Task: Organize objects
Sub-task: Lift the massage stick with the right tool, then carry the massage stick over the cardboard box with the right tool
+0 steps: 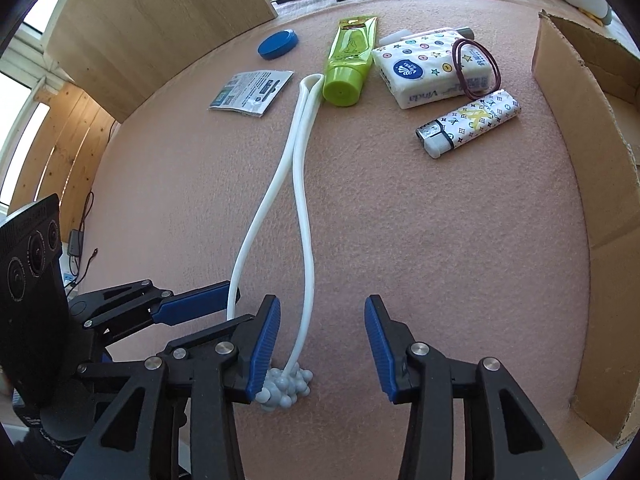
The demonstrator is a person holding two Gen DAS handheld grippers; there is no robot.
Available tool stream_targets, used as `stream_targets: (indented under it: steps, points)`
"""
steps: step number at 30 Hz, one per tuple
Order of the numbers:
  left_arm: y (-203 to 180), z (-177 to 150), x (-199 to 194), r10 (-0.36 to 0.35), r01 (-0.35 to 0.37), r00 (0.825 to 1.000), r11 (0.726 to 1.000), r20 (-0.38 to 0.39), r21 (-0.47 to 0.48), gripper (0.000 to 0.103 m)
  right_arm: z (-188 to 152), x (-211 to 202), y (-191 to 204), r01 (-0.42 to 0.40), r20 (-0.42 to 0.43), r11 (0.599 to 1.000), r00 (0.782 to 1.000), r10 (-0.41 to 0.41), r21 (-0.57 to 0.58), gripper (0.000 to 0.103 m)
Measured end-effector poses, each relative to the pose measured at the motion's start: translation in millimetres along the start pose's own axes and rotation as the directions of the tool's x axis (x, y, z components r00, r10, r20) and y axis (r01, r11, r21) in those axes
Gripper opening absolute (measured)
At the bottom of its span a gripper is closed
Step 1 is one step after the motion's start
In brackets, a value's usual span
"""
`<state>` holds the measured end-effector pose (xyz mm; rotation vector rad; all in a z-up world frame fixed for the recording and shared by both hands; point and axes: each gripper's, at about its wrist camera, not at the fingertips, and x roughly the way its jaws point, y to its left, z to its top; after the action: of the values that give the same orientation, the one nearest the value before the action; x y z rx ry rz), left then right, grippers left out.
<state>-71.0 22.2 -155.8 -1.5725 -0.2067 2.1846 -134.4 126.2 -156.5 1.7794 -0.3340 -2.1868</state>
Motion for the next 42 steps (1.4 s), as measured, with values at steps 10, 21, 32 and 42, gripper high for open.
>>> stream_targets:
  steps: [10,21,32,42]
  points:
    - [-7,-1,-1,-0.039,0.039,0.999,0.999,0.011,-0.010,0.018,-5,-3,11,0.016,0.012,0.998,1.000,-0.016,-0.064,0.011]
    - [-33,6,-26,-0.040,0.038,0.996,0.999,0.079,0.017,0.018,-9,-37,5,0.020,0.082,0.998,0.997,-0.015,-0.061,0.010]
    - [-86,42,-31,-0.089,0.075,0.989,0.991,0.119,0.111,0.018,-8,-92,-29,0.072,0.188,0.997,0.980,-0.071,-0.002,0.010]
    - [-160,74,-3,-0.151,0.127,0.984,0.969,0.099,0.213,0.018,-16,-134,-91,0.123,0.243,0.987,0.959,-0.146,0.107,0.010]
